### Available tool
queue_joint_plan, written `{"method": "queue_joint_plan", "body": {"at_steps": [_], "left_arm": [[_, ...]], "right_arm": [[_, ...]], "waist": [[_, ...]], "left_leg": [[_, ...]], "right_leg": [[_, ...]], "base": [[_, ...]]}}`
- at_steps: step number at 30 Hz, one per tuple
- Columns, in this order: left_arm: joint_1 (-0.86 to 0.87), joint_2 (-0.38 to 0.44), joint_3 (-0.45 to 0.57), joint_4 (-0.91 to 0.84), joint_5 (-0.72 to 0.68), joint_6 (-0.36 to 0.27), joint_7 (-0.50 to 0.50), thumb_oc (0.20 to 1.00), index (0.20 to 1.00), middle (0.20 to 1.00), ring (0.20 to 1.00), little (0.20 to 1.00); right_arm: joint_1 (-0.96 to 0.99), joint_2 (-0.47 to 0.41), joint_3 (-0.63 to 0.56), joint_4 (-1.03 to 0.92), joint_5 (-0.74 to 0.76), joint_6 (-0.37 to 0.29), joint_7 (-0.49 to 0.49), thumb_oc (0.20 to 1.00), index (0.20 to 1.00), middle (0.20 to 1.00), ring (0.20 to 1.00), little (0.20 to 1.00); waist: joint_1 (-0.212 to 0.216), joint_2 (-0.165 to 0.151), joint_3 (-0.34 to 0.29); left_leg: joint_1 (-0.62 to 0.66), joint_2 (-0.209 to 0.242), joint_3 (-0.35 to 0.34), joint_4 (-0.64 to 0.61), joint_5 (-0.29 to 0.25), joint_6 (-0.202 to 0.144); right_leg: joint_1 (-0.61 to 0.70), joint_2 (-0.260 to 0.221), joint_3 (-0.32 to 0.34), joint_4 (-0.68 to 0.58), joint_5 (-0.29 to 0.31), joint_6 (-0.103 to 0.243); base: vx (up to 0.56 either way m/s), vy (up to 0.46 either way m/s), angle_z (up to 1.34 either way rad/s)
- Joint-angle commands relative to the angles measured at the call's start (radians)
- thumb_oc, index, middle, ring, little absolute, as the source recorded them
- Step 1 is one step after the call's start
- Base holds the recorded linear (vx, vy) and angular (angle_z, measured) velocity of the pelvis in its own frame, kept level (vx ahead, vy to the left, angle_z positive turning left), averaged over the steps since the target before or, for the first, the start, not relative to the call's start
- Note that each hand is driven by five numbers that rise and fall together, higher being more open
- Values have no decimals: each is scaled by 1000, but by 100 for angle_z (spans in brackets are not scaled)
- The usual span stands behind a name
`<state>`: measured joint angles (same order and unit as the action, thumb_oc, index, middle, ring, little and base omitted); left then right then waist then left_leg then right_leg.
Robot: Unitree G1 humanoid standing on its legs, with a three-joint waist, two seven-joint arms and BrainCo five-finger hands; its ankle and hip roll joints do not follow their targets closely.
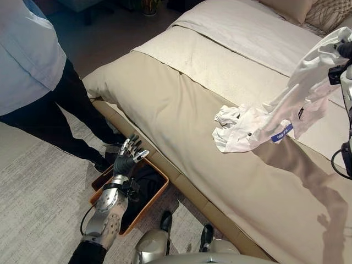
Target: Pick up clothes into the bucket
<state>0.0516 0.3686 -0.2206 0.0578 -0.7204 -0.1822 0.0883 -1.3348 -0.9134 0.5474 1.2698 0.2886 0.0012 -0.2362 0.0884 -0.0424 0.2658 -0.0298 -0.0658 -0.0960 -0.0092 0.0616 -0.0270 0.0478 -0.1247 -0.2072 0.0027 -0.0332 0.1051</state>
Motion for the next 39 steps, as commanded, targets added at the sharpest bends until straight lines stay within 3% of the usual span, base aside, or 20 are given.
{"method": "queue_joint_plan", "body": {"at_steps": [1,5,10,20,31,34,39], "left_arm": [[18,1,-5,-106,43,-53,-15,1000,1000,1000,1000,1000],[12,3,-7,-94,48,-53,-13,1000,1000,1000,1000,1000],[-18,34,-25,-82,94,-70,-28,1000,1000,1000,1000,1000],[-82,28,-74,-31,97,-72,-39,1000,1000,1000,1000,1000],[-163,69,-112,-67,141,-54,-59,1000,1000,1000,1000,1000],[-260,82,-121,-58,165,-56,-39,1000,1000,1000,1000,1000],[-416,92,-183,-19,176,-49,-33,1000,1000,1000,1000,1000]], "right_arm": [[-115,-72,76,-119,57,-100,-40,200,200,200,200,200],[-123,-86,68,-195,38,-113,-74,200,200,200,200,200],[-136,-181,-14,-423,22,-194,-221,200,200,200,200,200],[-182,-312,-72,-566,49,-255,-319,200,200,200,200,200],[141,-281,-129,-714,25,-212,-132,200,200,200,200,200],[333,-232,-209,-849,16,-210,-72,200,200,200,200,200],[469,-178,-254,-969,53,-203,1,200,200,200,200,200]], "waist": [[-14,-28,-33],[-21,-31,-32],[-44,-35,-53],[-78,-47,-116],[-123,-24,-147],[-145,-9,-160],[-168,4,-176]], "left_leg": [[-20,8,1,94,-98,-17],[-22,9,7,95,-100,-16],[-8,14,21,91,-112,-15],[41,24,50,84,-136,-15],[103,36,104,79,-150,-16],[124,40,118,72,-150,-18],[142,45,132,58,-144,-19]], "right_leg": [[-100,-41,37,115,18,16],[-107,-38,45,116,16,17],[-98,-37,58,110,12,24],[-58,-31,87,91,2,32],[-19,-23,124,77,0,33],[-2,-18,135,69,-2,32],[12,-15,143,55,2,32]], "base": [[0,0,0],[9,-1,-6],[33,6,-2],[55,-8,-11],[9,-1,-17],[-9,-8,-12],[-24,-14,-9]]}}
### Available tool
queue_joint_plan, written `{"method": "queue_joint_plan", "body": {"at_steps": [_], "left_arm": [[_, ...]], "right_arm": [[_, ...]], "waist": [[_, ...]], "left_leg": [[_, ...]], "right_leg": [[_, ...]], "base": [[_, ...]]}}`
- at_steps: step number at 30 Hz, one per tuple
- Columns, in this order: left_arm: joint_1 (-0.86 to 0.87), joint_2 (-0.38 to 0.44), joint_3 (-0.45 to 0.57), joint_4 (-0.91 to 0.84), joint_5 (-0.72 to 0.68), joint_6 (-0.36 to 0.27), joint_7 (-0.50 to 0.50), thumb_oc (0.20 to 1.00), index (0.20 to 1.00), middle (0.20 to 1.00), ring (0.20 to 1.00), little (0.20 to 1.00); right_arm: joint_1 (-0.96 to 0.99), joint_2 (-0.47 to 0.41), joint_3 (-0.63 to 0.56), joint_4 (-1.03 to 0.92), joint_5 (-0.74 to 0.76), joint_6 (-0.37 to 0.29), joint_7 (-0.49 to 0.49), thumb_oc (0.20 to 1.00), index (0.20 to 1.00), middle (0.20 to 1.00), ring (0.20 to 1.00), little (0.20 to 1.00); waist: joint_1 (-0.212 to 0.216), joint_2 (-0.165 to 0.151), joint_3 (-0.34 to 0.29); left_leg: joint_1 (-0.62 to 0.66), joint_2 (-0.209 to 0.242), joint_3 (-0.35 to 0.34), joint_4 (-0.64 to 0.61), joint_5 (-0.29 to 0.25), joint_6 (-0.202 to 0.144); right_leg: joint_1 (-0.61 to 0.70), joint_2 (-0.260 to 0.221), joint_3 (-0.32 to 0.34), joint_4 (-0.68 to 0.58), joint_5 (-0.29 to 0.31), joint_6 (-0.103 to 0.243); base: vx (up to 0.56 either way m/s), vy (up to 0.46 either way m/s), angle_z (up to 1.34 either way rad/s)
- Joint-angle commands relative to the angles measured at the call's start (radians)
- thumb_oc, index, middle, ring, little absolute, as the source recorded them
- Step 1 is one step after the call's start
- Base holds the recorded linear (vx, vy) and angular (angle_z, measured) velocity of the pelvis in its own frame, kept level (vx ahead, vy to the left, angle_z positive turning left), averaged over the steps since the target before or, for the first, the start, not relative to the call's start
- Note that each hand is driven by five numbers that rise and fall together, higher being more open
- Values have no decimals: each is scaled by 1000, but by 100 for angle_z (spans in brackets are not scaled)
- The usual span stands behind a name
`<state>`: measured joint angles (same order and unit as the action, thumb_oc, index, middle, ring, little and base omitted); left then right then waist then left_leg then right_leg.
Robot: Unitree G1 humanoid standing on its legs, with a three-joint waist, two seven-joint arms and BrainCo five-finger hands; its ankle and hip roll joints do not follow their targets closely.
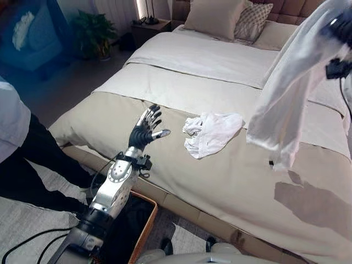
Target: Pick up clothes into the bucket
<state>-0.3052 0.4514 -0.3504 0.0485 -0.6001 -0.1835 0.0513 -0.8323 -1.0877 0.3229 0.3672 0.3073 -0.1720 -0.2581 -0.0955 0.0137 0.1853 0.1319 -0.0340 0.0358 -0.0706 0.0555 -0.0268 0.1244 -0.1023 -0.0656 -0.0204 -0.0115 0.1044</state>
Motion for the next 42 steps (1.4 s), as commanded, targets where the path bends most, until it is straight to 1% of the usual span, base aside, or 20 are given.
{"method": "queue_joint_plan", "body": {"at_steps": [1,6,8,9,10,12,14,16,21,25,26,27,28,31,35,36,37,42], "left_arm": [[-91,12,-71,-5,52,-46,3,1000,1000,1000,1000,1000],[-235,-4,-185,48,10,-29,-15,1000,1000,1000,1000,1000],[-273,-17,-220,68,-11,-19,-19,1000,1000,1000,1000,1000],[-275,-17,-221,70,-11,-20,-19,1000,1000,1000,1000,1000],[-315,-33,-259,91,-29,-9,-29,1000,1000,1000,1000,1000],[-328,-41,-274,97,-45,-5,-29,1000,1000,1000,1000,1000],[-369,-61,-314,115,-67,9,-33,1000,1000,1000,1000,1000],[-401,-79,-335,129,-60,15,-34,1000,1000,1000,1000,1000],[-444,-124,-344,167,-26,20,-13,1000,1000,1000,1000,1000],[-473,-170,-351,188,-32,24,-1,1000,1000,1000,1000,1000],[-474,-171,-351,189,-32,23,-1,1000,1000,1000,1000,1000],[-486,-188,-348,198,-28,25,9,1000,1000,1000,1000,1000],[-486,-188,-348,198,-28,25,9,1000,1000,1000,1000,1000],[-497,-228,-330,216,-11,29,49,1000,1000,1000,1000,1000],[-499,-276,-306,240,8,33,83,1000,1000,1000,1000,1000],[-499,-276,-306,240,8,33,84,1000,1000,1000,1000,1000],[-502,-296,-301,243,6,34,92,1000,1000,1000,1000,1000],[-503,-326,-300,248,-7,34,103,1000,1000,1000,1000,1000]], "right_arm": [[-24,2,-21,-82,39,-25,38,200,200,200,200,200],[22,31,2,-157,71,-12,84,200,200,200,200,200],[33,38,8,-189,77,-6,98,200,200,200,200,200],[34,37,6,-190,77,-5,98,200,200,200,200,200],[38,44,16,-221,89,-4,112,200,200,200,200,200],[47,48,15,-240,91,-2,114,200,200,200,200,200],[56,56,21,-286,101,-1,127,200,200,200,200,200],[56,61,25,-315,105,-4,132,200,200,200,200,200],[59,82,34,-381,122,-11,159,200,200,200,200,200],[55,89,57,-436,144,-13,192,200,200,200,200,200],[56,89,57,-436,144,-13,192,200,200,200,200,200],[54,92,71,-461,159,-14,213,200,200,200,200,200],[55,92,70,-462,160,-14,213,200,200,200,200,200],[55,100,97,-522,198,-14,254,200,200,200,200,200],[63,104,97,-567,206,-16,269,200,200,200,200,200],[64,104,96,-567,206,-16,269,200,200,200,200,200],[70,113,98,-581,216,-19,276,200,200,200,200,200],[71,128,126,-592,240,-8,294,200,200,200,200,200]], "waist": [[10,-49,-98],[-12,-36,-102],[-17,-32,-103],[-16,-32,-102],[-25,-28,-103],[-26,-26,-102],[-32,-21,-102],[-35,-19,-101],[-34,-19,-102],[-34,-21,-101],[-34,-21,-101],[-32,-23,-100],[-32,-22,-100],[-28,-27,-98],[-26,-33,-94],[-26,-33,-94],[-26,-35,-92],[-22,-39,-87]], "left_leg": [[-18,14,3,117,-135,-19],[-12,16,18,114,-127,-19],[-10,16,23,114,-125,-18],[-10,16,23,114,-125,-18],[-9,16,27,113,-122,-18],[-8,17,27,113,-122,-18],[-8,17,29,114,-119,-19],[-8,17,30,114,-117,-19],[-10,17,32,113,-113,-21],[-11,17,29,114,-111,-21],[-11,17,29,114,-111,-21],[-12,17,27,117,-111,-21],[-13,17,27,117,-111,-21],[-16,15,18,117,-107,-22],[-20,15,9,111,-103,-21],[-20,14,9,111,-103,-21],[-22,13,5,112,-103,-20],[-28,11,1,122,-108,-18]], "right_leg": [[-64,-36,5,76,-18,32],[-63,-33,18,67,-5,33],[-62,-32,21,65,-1,34],[-61,-32,22,65,-1,34],[-62,-33,25,62,3,34],[-62,-33,26,62,5,35],[-61,-33,28,60,9,35],[-60,-33,28,57,11,36],[-58,-35,25,55,14,36],[-60,-35,21,58,15,34],[-60,-35,20,58,15,34],[-60,-36,18,61,15,34],[-60,-36,17,61,15,34],[-61,-36,10,67,13,32],[-63,-37,1,71,12,31],[-62,-37,1,71,12,31],[-65,-38,-2,73,12,32],[-69,-39,-4,80,10,30]], "base": [[-48,-15,-17],[-42,-12,-12],[-27,-6,-10],[-34,-2,-9],[-33,-2,-9],[-30,-5,-9],[-28,-9,-8],[0,0,0],[0,0,0],[0,0,0],[0,0,0],[0,0,0],[0,0,0],[0,0,0],[1,-1,1],[8,-5,4],[0,0,0],[1,0,2]]}}
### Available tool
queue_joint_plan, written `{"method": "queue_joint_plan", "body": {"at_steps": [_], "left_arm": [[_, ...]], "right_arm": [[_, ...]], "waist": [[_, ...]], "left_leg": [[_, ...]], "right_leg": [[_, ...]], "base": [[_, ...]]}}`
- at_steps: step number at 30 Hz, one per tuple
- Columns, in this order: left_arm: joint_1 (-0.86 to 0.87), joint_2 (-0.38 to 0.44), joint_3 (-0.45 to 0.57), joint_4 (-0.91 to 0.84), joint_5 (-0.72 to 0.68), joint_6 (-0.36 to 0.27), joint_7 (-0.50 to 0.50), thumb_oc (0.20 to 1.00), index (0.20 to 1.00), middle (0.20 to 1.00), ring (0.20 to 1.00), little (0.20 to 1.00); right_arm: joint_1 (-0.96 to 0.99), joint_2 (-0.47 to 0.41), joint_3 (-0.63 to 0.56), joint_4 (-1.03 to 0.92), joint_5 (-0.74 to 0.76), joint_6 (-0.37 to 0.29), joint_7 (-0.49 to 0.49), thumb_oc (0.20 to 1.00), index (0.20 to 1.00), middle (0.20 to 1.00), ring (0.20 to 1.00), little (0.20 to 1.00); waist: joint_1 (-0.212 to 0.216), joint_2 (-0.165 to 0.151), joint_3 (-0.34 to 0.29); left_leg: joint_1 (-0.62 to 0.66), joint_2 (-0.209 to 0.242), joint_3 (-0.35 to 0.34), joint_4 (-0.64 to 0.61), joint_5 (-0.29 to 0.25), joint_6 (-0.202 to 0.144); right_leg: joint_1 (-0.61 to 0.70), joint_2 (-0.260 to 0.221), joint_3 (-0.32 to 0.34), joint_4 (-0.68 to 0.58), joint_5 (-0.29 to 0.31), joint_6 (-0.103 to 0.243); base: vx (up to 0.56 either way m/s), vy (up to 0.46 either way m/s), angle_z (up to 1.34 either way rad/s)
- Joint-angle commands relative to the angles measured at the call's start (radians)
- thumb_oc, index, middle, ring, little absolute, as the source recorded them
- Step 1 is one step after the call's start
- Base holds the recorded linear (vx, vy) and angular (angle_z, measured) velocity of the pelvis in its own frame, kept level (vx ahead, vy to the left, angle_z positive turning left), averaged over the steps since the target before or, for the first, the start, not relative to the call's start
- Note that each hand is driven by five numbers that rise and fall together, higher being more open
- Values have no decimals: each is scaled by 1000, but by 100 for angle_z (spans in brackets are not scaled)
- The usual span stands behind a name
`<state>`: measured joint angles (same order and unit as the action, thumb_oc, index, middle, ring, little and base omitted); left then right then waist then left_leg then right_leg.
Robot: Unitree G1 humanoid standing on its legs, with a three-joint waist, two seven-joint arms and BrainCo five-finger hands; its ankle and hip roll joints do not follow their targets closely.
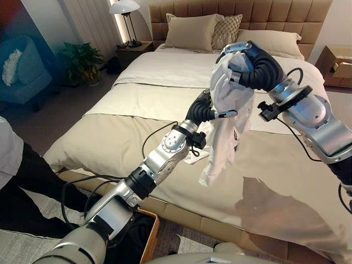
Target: Pick up clothes into the bucket
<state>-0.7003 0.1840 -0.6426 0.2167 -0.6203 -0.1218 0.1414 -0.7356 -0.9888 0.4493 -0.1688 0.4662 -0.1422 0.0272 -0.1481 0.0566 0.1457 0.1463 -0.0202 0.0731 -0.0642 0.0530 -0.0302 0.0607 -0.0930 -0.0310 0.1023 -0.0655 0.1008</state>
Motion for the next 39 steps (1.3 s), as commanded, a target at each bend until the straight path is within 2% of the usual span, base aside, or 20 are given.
{"method": "queue_joint_plan", "body": {"at_steps": [1,7,14,15,19,25,26,27,28,33,39], "left_arm": [[-107,-66,-10,75,-1,-25,16,1000,1000,1000,1000,1000],[-108,-82,-24,52,-63,-16,13,1000,1000,1000,1000,1000],[-111,-79,-49,22,-90,-12,-7,1000,1000,1000,1000,1000],[-108,-80,-55,16,-100,-13,-11,200,200,200,200,200],[-92,-87,-55,4,-128,-14,-21,200,200,200,200,200],[-21,-109,-29,-31,-209,-23,-6,200,200,200,200,200],[-21,-109,-29,-31,-209,-23,-6,200,200,200,200,200],[-7,-107,-17,-33,-208,-26,-2,200,200,200,200,200],[6,-106,-9,-37,-219,-28,-2,200,200,200,200,200],[49,-49,15,-55,-179,-19,-15,200,200,200,200,200],[68,167,51,-122,75,-12,-87,200,200,200,200,200]], "right_arm": [[-26,30,15,-58,89,-35,16,200,200,200,200,200],[-31,15,60,-70,117,-15,34,200,200,200,200,200],[-19,36,84,-63,203,-11,55,200,200,200,200,200],[-12,47,89,-65,233,-8,61,200,200,200,200,200],[2,56,95,-77,272,-8,69,200,200,200,200,200],[89,89,63,-116,409,-14,68,203,203,203,203,203],[89,89,63,-116,409,-14,68,373,373,373,373,373],[113,101,39,-126,428,-20,62,724,724,724,724,724],[129,110,22,-132,437,-26,51,1000,1000,1000,1000,1000],[216,149,-79,-148,469,-51,30,1000,1000,1000,1000,1000],[394,213,-303,-148,447,-74,-4,1000,1000,1000,1000,1000]], "waist": [[33,-85,-47],[33,-90,-49],[33,-92,-54],[33,-93,-56],[33,-95,-58],[32,-101,-60],[32,-101,-60],[29,-100,-59],[28,-100,-59],[24,-94,-64],[21,-71,-65]], "left_leg": [[-45,-2,-38,119,-106,-15],[-47,-2,-44,123,-106,-16],[-46,-2,-47,117,-103,-17],[-46,-1,-47,116,-103,-17],[-46,-1,-45,114,-103,-16],[-44,-2,-46,113,-106,-13],[-44,-2,-46,113,-106,-13],[-44,-3,-43,115,-110,-12],[-43,-3,-42,115,-111,-11],[-40,-4,-36,114,-116,-7],[-42,-8,-41,116,-121,-5]], "right_leg": [[-5,-49,-40,-43,64,32],[-6,-48,-39,-41,63,30],[-6,-47,-43,-42,61,31],[-6,-47,-45,-42,60,31],[-6,-48,-44,-42,59,30],[-7,-49,-42,-39,57,30],[-7,-49,-42,-39,57,30],[-8,-49,-40,-37,56,30],[-9,-49,-38,-36,56,31],[-11,-49,-30,-33,53,31],[-11,-52,-32,-29,47,34]], "base": [[0,0,0],[5,2,1],[0,0,0],[0,0,0],[0,0,0],[0,0,0],[0,0,0],[0,0,0],[0,0,0],[3,1,-1],[0,0,0]]}}
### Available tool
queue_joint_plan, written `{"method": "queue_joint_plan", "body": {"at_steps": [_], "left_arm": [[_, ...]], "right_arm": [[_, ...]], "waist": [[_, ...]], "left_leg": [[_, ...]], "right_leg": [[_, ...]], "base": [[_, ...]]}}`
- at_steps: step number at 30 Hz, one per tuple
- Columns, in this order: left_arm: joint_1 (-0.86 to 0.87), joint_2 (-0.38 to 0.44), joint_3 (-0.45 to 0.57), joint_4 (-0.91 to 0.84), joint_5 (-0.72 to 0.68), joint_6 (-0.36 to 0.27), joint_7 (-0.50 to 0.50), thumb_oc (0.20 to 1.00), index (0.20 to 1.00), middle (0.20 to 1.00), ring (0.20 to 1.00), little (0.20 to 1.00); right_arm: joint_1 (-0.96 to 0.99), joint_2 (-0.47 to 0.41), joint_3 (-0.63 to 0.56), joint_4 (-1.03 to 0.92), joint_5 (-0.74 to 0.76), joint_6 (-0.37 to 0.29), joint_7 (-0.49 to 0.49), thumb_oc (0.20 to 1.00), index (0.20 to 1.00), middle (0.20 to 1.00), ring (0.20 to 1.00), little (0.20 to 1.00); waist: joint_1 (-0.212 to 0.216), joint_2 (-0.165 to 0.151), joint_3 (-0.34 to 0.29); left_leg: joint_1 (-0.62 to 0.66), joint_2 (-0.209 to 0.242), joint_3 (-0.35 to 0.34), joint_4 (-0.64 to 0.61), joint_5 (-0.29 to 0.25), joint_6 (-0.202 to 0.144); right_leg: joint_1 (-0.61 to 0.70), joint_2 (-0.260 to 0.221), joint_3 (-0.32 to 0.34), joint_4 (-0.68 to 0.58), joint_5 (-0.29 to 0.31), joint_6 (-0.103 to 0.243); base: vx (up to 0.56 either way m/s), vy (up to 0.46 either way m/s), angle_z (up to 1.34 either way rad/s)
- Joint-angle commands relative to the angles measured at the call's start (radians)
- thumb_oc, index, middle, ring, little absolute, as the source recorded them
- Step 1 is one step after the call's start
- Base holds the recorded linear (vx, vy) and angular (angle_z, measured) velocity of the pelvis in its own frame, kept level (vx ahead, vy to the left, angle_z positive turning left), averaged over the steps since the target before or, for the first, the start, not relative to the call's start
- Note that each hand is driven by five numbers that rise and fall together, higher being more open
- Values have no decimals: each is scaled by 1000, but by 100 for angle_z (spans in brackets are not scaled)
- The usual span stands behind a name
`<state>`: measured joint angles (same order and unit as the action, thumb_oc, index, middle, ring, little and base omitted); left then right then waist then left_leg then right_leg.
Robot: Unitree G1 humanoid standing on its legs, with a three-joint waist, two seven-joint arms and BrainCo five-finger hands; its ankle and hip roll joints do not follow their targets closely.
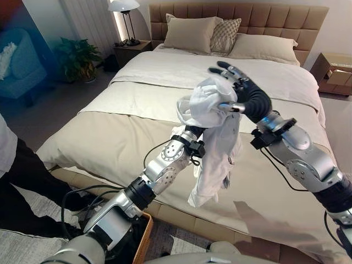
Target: Pick up clothes into the bucket
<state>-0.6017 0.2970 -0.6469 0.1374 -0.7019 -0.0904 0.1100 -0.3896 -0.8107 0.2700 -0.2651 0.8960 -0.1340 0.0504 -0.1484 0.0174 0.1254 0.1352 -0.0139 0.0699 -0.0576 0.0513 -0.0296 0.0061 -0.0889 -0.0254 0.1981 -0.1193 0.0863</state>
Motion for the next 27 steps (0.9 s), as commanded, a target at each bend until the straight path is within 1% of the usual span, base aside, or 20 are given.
{"method": "queue_joint_plan", "body": {"at_steps": [1,3,4,5,6,7,8,9,10,12,14,16,17,18,19,21,22,23,24,27], "left_arm": [[-20,80,73,-57,178,-52,-54,200,200,200,200,200],[3,151,103,-95,235,-62,-78,200,200,200,200,200],[5,153,102,-96,235,-62,-77,200,200,200,200,200],[40,235,152,-146,285,-79,-87,200,200,200,200,200],[61,301,183,-170,335,-87,-101,200,200,200,200,200],[65,304,184,-174,336,-86,-102,200,200,200,200,200],[126,377,253,-226,339,-106,-99,200,200,200,200,200],[152,411,286,-239,356,-113,-102,200,200,200,200,200],[189,461,334,-266,385,-122,-102,200,200,200,200,200],[292,540,439,-317,402,-139,-105,200,200,200,200,200],[369,584,520,-350,410,-153,-107,200,200,200,200,200],[465,645,619,-390,415,-168,-107,200,200,200,200,200],[475,646,627,-394,414,-168,-108,200,200,200,200,200],[549,683,706,-422,413,-179,-106,200,200,200,200,200],[595,698,756,-440,417,-185,-101,200,200,200,200,200],[663,705,815,-456,407,-192,-98,200,200,200,200,200],[670,705,822,-459,407,-192,-98,200,200,200,200,200],[729,698,866,-476,410,-193,-91,200,200,200,200,200],[758,686,888,-483,402,-195,-90,200,200,200,200,200],[806,631,889,-475,409,-194,-77,200,200,200,200,200]], "right_arm": [[82,49,-159,-49,1,-84,-32,1000,1000,1000,1000,1000],[144,81,-228,-39,-34,-82,-41,1000,1000,1000,1000,1000],[148,83,-229,-41,-35,-81,-41,1000,1000,1000,1000,1000],[210,119,-302,-21,-93,-82,-63,1000,1000,1000,1000,1000],[243,140,-341,-2,-141,-84,-83,1000,1000,1000,1000,1000],[245,144,-341,-4,-143,-83,-84,1000,1000,1000,1000,1000],[299,187,-376,15,-185,-77,-87,1000,1000,1000,1000,1000],[321,210,-388,41,-211,-79,-99,1000,1000,1000,1000,1000],[355,231,-412,69,-248,-76,-110,1000,1000,1000,1000,1000],[409,271,-429,143,-299,-77,-120,1000,1000,1000,1000,1000],[446,300,-446,210,-360,-75,-134,1000,1000,1000,1000,1000],[485,314,-439,311,-471,-63,-151,1000,1000,1000,1000,1000],[483,315,-434,313,-473,-64,-152,1000,1000,1000,1000,1000],[495,333,-417,427,-500,-60,-160,1000,1000,1000,1000,1000],[488,341,-396,486,-533,-53,-167,1000,1000,1000,1000,1000],[485,363,-381,575,-529,-49,-171,1000,1000,1000,1000,1000],[481,362,-376,579,-528,-52,-171,1000,1000,1000,1000,1000],[473,379,-355,671,-556,-39,-176,1000,1000,1000,1000,1000],[461,379,-346,697,-556,-44,-183,1000,1000,1000,1000,1000],[436,392,-316,804,-576,-37,-196,1000,1000,1000,1000,1000]], "waist": [[22,-29,-43],[25,-21,-41],[25,-22,-41],[29,-12,-35],[32,-4,-32],[32,-6,-33],[39,2,-25],[41,6,-24],[46,11,-19],[50,18,-11],[58,26,0],[65,32,12],[62,31,11],[73,36,30],[74,36,41],[86,38,67],[83,36,66],[95,38,100],[94,36,112],[108,31,166]], "left_leg": [[-31,-15,-40,111,-120,-5],[-34,-16,-44,114,-122,-5],[-34,-17,-44,115,-122,-5],[-40,-18,-48,118,-123,-5],[-44,-20,-51,120,-123,-5],[-43,-20,-51,121,-124,-5],[-46,-20,-54,123,-123,-6],[-47,-20,-56,123,-123,-7],[-49,-21,-58,123,-123,-7],[-57,-23,-63,129,-122,-9],[-66,-25,-68,132,-120,-10],[-75,-26,-73,136,-118,-10],[-76,-26,-73,137,-119,-10],[-91,-27,-78,143,-115,-12],[-102,-28,-80,149,-114,-14],[-125,-29,-87,158,-110,-13],[-128,-29,-87,159,-110,-13],[-158,-29,-94,173,-105,-14],[-179,-30,-97,186,-104,-14],[-236,-34,-106,222,-100,-12]], "right_leg": [[44,-57,-40,-125,99,48],[45,-60,-43,-126,97,49],[46,-60,-43,-125,97,49],[45,-61,-46,-124,94,48],[44,-61,-47,-123,92,48],[44,-61,-48,-122,91,48],[42,-62,-51,-121,90,47],[42,-62,-54,-121,89,46],[41,-63,-55,-122,88,45],[38,-64,-57,-122,88,44],[35,-64,-61,-121,88,42],[27,-64,-63,-119,89,41],[27,-64,-63,-119,89,41],[15,-63,-67,-115,91,39],[5,-63,-68,-111,92,38],[-16,-62,-70,-104,95,36],[-18,-62,-70,-103,95,36],[-49,-60,-72,-89,98,33],[-70,-60,-73,-78,99,33],[-125,-62,-73,-44,103,27]], "base": [[0,0,0],[0,0,0],[0,0,0],[0,0,0],[2,-1,3],[6,4,3],[12,0,4],[12,-1,5],[0,-3,9],[-15,8,5],[-19,15,11],[-19,9,10],[-59,5,11],[-80,-1,20],[-111,-3,12],[-94,-6,6],[-153,1,11],[-153,5,13],[-209,10,5],[-158,14,12]]}}
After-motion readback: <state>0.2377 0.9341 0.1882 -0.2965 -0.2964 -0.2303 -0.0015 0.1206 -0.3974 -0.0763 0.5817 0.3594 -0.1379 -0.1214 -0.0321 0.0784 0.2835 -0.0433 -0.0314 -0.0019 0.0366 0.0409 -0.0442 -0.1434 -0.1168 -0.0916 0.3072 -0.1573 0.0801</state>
